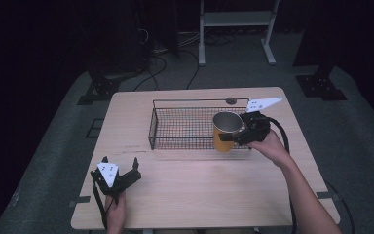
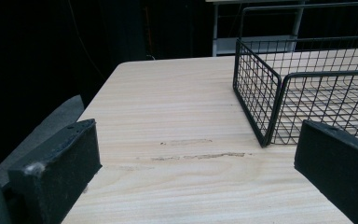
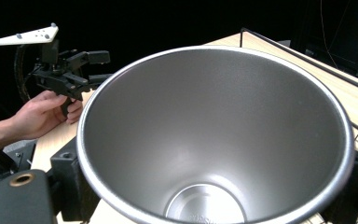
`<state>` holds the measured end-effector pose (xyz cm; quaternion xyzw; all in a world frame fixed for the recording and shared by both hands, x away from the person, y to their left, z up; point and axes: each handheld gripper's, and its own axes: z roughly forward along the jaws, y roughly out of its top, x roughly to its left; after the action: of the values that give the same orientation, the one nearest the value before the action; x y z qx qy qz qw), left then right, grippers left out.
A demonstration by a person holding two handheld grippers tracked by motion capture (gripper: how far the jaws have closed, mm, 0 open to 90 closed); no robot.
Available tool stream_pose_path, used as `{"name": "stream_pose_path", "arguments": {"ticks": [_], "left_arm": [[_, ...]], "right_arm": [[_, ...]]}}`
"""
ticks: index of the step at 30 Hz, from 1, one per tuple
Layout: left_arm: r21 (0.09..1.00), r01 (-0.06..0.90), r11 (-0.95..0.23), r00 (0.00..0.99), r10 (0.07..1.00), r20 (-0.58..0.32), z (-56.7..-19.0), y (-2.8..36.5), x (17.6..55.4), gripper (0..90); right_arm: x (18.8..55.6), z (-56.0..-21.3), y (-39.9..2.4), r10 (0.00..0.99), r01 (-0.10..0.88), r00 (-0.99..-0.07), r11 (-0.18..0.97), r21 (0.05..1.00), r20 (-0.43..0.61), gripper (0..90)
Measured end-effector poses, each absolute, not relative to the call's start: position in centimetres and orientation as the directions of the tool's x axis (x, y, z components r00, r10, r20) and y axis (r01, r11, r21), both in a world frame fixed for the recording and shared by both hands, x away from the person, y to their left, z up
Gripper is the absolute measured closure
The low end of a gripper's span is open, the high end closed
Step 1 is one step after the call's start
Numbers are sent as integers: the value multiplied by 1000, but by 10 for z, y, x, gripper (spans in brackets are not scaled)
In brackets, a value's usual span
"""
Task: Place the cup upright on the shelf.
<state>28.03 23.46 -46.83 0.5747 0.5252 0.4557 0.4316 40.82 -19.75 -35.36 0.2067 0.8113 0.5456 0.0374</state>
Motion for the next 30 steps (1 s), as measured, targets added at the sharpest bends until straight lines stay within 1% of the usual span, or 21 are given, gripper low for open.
{"name": "stream_pose_path", "arguments": {"ticks": [13, 17, 30], "left_arm": [[974, 212, -77, 33, 997, 72, -468, 235, 280, 0], [974, 211, -77, 34, 997, 71, -468, 235, 280, 0], [974, 211, -76, 34, 997, 70, -468, 235, 280, 0]], "right_arm": [[427, -345, -186, 363, 287, -918, 333, 898, 158, 128], [434, -341, -181, 362, 271, -921, 334, 903, 143, 128], [454, -331, -171, 358, 277, -922, 344, 897, 147, 127]]}}
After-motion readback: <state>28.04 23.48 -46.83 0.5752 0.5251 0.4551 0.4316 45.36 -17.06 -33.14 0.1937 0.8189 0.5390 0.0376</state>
